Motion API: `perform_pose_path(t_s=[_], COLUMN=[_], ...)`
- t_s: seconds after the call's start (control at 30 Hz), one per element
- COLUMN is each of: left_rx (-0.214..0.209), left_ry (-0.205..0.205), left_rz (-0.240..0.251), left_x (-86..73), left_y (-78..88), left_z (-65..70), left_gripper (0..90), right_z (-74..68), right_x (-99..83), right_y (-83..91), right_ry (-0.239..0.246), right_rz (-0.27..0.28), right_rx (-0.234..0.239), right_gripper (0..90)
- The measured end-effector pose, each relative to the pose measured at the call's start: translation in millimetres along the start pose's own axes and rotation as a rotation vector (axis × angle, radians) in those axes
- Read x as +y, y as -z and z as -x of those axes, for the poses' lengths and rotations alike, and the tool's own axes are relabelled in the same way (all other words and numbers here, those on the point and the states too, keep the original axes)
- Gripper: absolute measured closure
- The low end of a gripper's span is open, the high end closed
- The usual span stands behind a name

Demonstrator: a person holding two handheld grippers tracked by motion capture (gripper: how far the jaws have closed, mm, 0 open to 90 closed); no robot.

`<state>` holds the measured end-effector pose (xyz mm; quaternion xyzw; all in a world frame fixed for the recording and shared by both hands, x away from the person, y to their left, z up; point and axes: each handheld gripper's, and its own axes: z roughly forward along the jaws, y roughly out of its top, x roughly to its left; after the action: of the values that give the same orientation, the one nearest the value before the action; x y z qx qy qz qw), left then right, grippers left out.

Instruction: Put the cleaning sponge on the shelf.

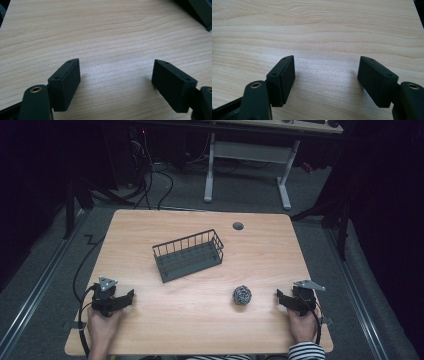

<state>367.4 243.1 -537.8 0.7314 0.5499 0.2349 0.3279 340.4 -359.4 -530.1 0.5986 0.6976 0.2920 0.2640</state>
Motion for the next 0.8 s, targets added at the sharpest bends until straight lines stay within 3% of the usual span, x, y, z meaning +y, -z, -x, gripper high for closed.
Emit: perform_pose_path(t_s=[0.5,0.8], left_rx=[-0.002,-0.025], left_ry=[0.002,0.019], left_rz=[0.001,-0.006], left_x=[0.2,3.5], left_y=[0.5,0.5], left_z=[-0.5,-2.9], left_gripper=[26.0,26.6], right_z=[-0.6,-1.0], right_x=[-0.2,-0.2], right_y=[0.1,0.3], right_ry=[0.005,0.004], right_rz=[0.002,-0.002], right_rx=[0.004,0.004], right_gripper=[30.4,30.5])
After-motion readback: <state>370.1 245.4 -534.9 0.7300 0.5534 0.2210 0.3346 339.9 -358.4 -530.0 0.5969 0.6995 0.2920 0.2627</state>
